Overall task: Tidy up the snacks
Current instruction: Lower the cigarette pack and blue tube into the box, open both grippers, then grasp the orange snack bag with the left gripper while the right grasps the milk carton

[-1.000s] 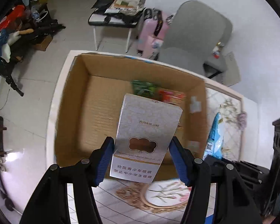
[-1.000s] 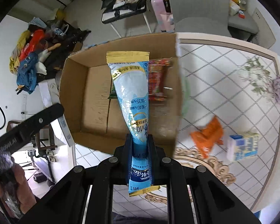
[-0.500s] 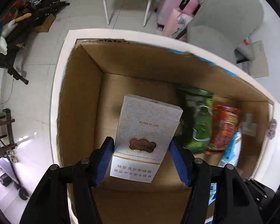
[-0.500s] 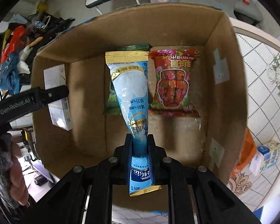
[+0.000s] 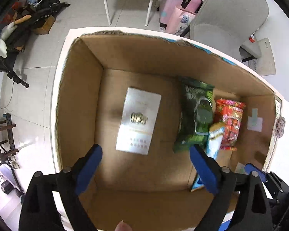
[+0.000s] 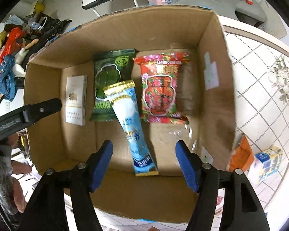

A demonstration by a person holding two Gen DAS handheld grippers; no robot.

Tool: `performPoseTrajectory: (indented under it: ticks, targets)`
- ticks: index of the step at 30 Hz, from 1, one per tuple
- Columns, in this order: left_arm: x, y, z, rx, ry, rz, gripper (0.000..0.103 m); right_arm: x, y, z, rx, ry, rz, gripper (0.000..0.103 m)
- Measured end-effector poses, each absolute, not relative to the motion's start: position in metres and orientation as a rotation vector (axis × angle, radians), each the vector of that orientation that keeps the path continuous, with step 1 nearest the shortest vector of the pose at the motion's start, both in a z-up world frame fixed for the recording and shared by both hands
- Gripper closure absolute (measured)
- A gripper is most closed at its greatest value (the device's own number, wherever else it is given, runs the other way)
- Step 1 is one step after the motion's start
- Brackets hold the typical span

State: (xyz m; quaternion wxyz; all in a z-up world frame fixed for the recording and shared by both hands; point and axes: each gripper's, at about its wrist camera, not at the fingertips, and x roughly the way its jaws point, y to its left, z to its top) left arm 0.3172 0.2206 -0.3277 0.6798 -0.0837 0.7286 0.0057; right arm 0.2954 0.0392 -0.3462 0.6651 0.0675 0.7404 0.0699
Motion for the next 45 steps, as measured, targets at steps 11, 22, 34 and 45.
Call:
performPoseTrajectory:
  ticks: [11, 22, 34, 45]
  targets:
    - [0.25, 0.212, -0.277, -0.138, 1.482, 0.056, 0.001, 0.253, 0.03, -0.305, 0.06, 1.561, 0.125, 0.005]
    - [0.186, 0.207, -0.222, -0.118, 1.374, 0.131, 0.001, 0.201, 0.02, -0.24, 0.04, 1.418, 0.142, 0.005]
    - [0.147, 0.168, -0.179, -0.115, 1.315, 0.103, 0.001, 0.164, -0.014, -0.199, 0.152, 1.389, 0.249, 0.005]
    - [0.155, 0.016, -0.183, 0.108, 1.289, -0.005, 0.001, 0.157, -0.233, -0.277, 0.58, 1.523, -0.089, 0.005]
